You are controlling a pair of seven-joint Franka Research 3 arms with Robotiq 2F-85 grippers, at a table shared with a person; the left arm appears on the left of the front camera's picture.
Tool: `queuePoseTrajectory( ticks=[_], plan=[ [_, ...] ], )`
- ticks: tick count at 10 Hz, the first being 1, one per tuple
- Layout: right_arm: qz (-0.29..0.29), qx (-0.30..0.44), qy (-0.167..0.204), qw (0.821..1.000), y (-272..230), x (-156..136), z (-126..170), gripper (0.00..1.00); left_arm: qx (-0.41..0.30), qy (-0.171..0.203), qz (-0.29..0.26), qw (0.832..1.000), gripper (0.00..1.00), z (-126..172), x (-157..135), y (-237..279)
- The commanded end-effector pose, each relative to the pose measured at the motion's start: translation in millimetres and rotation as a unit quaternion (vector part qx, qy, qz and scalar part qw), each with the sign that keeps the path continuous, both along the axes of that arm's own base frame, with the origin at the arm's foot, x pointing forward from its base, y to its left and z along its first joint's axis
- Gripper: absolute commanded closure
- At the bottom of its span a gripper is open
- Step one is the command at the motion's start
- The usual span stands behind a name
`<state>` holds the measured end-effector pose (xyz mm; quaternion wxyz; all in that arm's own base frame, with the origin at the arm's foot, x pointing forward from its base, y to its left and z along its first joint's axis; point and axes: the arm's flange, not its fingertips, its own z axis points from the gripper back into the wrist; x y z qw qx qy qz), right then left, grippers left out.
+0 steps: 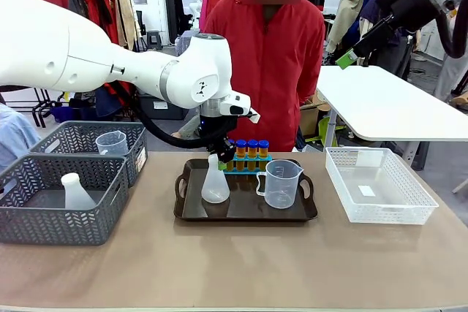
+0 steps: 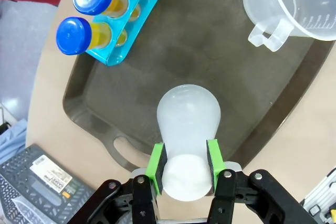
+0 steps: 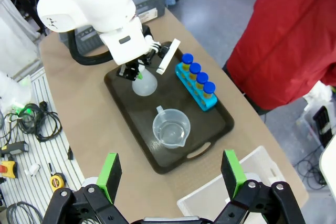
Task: Prepare the laboratory tools.
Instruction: Pick up one Small flask and place it on the Handle tray.
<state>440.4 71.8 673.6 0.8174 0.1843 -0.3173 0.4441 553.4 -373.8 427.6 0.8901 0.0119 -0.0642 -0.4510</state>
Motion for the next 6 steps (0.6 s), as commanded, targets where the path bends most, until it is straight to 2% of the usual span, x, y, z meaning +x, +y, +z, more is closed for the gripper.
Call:
queuePoseTrajectory(
  ticks=[1,3,4,6],
  plan=[
    [0.004,0.003,-0.002,1.000,-1,0,1,0.00,-0.005,-0.009,0.015,1.000,0.50,-3,-6,3],
    [0.004,0.003,-0.002,1.000,-1,0,1,0.00,-0.004,-0.012,0.018,1.000,0.12,-1,-6,4],
    [0.004,0.003,-0.002,1.000,-1,0,1,0.00,-0.003,-0.009,0.030,1.000,0.00,1,-6,5],
    [0.004,0.003,-0.002,1.000,-1,0,1,0.00,-0.002,-0.010,0.037,0.999,0.00,7,-5,6]
  ],
)
